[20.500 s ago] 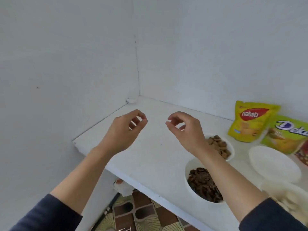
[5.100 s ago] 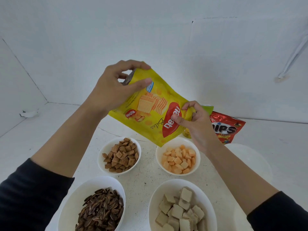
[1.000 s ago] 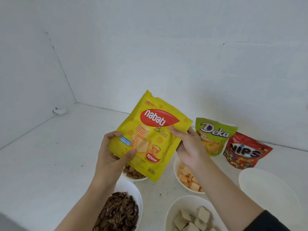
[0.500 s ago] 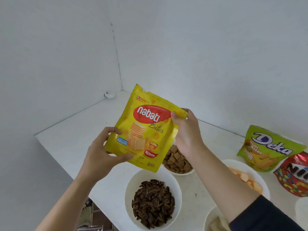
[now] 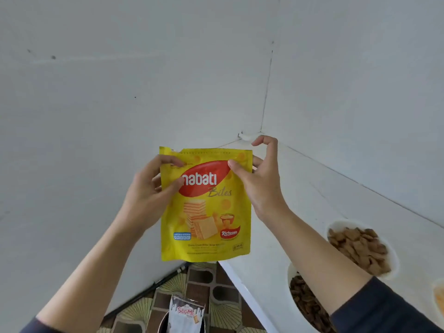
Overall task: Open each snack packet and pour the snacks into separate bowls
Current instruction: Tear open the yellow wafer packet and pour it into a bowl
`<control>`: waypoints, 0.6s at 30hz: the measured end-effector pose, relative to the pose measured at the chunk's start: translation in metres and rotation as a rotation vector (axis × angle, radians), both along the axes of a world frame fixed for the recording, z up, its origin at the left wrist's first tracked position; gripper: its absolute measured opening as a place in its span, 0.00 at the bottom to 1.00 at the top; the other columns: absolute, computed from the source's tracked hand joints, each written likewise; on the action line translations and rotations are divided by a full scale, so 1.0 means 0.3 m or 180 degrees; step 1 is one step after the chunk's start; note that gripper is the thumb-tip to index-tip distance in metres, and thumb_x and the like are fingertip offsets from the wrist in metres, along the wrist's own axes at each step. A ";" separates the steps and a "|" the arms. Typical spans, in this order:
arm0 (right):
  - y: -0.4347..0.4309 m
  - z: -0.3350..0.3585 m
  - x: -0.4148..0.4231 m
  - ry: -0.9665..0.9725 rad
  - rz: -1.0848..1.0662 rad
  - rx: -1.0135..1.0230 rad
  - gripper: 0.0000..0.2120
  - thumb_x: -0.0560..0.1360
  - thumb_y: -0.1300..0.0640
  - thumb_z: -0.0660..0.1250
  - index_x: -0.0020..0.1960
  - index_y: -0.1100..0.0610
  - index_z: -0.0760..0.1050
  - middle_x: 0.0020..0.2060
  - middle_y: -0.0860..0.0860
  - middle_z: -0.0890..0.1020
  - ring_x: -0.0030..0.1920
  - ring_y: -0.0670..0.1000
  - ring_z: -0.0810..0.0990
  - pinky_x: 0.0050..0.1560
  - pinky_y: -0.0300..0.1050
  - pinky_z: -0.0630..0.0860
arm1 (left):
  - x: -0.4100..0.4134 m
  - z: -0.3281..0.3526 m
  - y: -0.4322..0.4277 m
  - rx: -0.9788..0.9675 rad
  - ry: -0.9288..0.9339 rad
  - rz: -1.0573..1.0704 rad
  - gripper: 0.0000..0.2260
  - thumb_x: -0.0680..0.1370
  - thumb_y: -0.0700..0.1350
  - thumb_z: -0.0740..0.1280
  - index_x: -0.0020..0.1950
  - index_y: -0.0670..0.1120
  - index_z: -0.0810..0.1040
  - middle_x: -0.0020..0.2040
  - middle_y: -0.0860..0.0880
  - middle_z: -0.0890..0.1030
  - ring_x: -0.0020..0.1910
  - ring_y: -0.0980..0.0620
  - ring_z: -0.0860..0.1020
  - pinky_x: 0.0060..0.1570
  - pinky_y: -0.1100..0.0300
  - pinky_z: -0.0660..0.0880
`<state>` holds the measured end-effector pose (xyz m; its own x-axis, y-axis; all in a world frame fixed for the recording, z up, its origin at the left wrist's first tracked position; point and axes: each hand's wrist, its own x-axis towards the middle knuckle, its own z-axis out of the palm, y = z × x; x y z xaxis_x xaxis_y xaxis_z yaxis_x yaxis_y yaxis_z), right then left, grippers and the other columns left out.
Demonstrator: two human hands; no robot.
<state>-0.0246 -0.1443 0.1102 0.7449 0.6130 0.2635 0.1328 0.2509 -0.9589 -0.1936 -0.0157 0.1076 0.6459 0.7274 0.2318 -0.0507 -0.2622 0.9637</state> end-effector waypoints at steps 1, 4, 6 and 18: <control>0.040 -0.012 -0.038 -0.0186 0.0018 0.0010 0.17 0.79 0.63 0.70 0.51 0.45 0.66 0.44 0.60 0.85 0.40 0.58 0.87 0.36 0.54 0.84 | -0.039 0.001 0.029 -0.0034 0.0005 0.0105 0.08 0.80 0.37 0.70 0.55 0.49 0.79 0.52 0.52 0.86 0.51 0.48 0.86 0.45 0.48 0.85; 0.151 -0.069 -0.133 -0.0637 -0.0008 -0.0116 0.11 0.78 0.63 0.71 0.47 0.48 0.74 0.44 0.51 0.83 0.47 0.55 0.85 0.41 0.58 0.84 | -0.143 -0.018 0.108 -0.0103 0.0000 0.0309 0.09 0.80 0.35 0.69 0.55 0.48 0.79 0.50 0.53 0.86 0.49 0.49 0.86 0.41 0.50 0.85; 0.210 -0.125 -0.176 -0.0574 0.0014 -0.0276 0.08 0.77 0.62 0.72 0.46 0.50 0.78 0.45 0.46 0.83 0.50 0.50 0.84 0.44 0.57 0.84 | -0.195 -0.050 0.157 -0.0073 0.0059 0.0350 0.11 0.79 0.34 0.69 0.55 0.49 0.79 0.52 0.53 0.85 0.49 0.50 0.86 0.40 0.51 0.85; 0.467 -0.608 -0.301 -0.0340 0.0058 -0.0988 0.10 0.75 0.58 0.71 0.45 0.43 0.78 0.47 0.50 0.84 0.45 0.62 0.82 0.43 0.63 0.81 | -0.354 -0.483 0.410 -0.0325 0.0654 0.0649 0.12 0.80 0.33 0.68 0.54 0.50 0.82 0.52 0.50 0.84 0.48 0.56 0.85 0.42 0.63 0.81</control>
